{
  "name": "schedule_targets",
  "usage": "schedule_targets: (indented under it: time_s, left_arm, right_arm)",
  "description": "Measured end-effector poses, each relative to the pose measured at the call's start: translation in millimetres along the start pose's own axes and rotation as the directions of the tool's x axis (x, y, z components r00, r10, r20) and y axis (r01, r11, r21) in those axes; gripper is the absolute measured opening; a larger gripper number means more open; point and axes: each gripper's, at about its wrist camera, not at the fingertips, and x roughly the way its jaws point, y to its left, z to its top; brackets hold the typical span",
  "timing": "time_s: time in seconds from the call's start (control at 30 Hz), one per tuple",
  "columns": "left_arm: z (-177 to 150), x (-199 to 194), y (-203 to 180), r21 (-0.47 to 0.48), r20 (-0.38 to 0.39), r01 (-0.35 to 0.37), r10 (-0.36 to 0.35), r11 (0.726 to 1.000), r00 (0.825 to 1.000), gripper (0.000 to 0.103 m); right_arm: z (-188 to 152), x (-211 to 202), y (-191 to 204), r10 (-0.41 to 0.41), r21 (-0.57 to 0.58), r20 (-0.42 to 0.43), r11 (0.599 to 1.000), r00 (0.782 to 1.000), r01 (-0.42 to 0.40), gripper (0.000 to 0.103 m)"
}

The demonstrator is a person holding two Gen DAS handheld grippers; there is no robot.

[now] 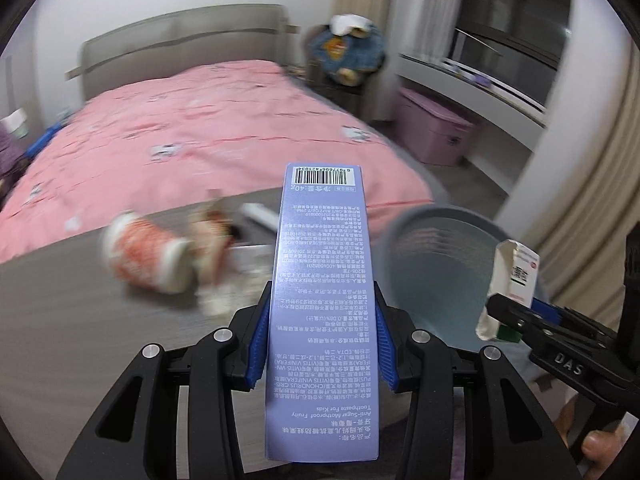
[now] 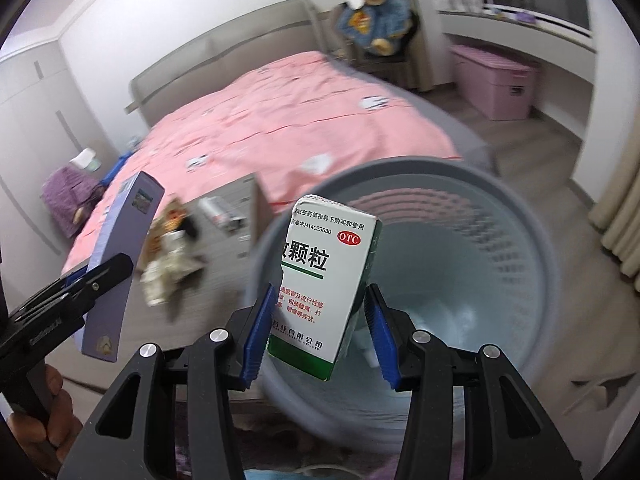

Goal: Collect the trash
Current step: 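Carry both boxes over the grey basket and open both grippers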

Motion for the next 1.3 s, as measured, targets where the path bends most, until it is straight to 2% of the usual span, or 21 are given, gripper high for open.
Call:
schedule_targets:
  time_s: [0.13,0.27,0.47,0.9,0.93,0.97,1.1,1.3]
  left_arm:
    - [4.6,18.5,-42.8,0.073,-0.03,0.057,-0.055,0.996,0.998,0.043]
    - [8.1,31.0,-65.4,0.114,-0.048,0.098,-0.093,0.989,0.995,0.043]
    - [10.3,56.7,-89.3,0.149,-0.097,0.111,-0.097,0.983,0.991,0.043]
    - [14.8,71.6,-97.1,0.161,-0.125,0.104,-0.085,0.981,0.989,0.043]
    - [14.7,71.2,-96.9,0.16,-0.124,0.102,-0.082,0.982,0.989,0.044]
    - [14.7,71.1,-97.1,0.159,-0.121,0.099,-0.08,0.982,0.989,0.047]
    - [14.7,69.5,-94.8,0.153,-0.11,0.089,-0.073,0.984,0.991,0.058]
    - [12.4,69.1,-90.0,0.147,-0.107,0.072,-0.056,0.986,0.993,0.062]
  right_arm:
    - [2.1,-1.4,-28.5,-0.035,0.04,-0.001,0.999,0.999,0.035,0.045]
    - [2.7,4.5,-50.6,-0.054,0.068,-0.018,0.996,0.998,0.055,0.045]
    - [2.2,14.7,-64.4,-0.057,0.071,-0.034,0.996,0.998,0.059,0.046]
    - [3.5,19.9,-70.1,-0.049,0.085,-0.035,0.995,0.998,0.052,0.048]
    - [4.0,18.7,-71.3,-0.05,0.086,-0.03,0.995,0.998,0.052,0.052]
    - [4.2,17.5,-71.5,-0.051,0.088,-0.024,0.995,0.998,0.053,0.056]
    - [4.8,14.0,-72.0,-0.052,0.089,-0.01,0.995,0.999,0.053,0.063]
    - [3.3,13.7,-70.9,-0.055,0.091,-0.011,0.994,0.998,0.056,0.066]
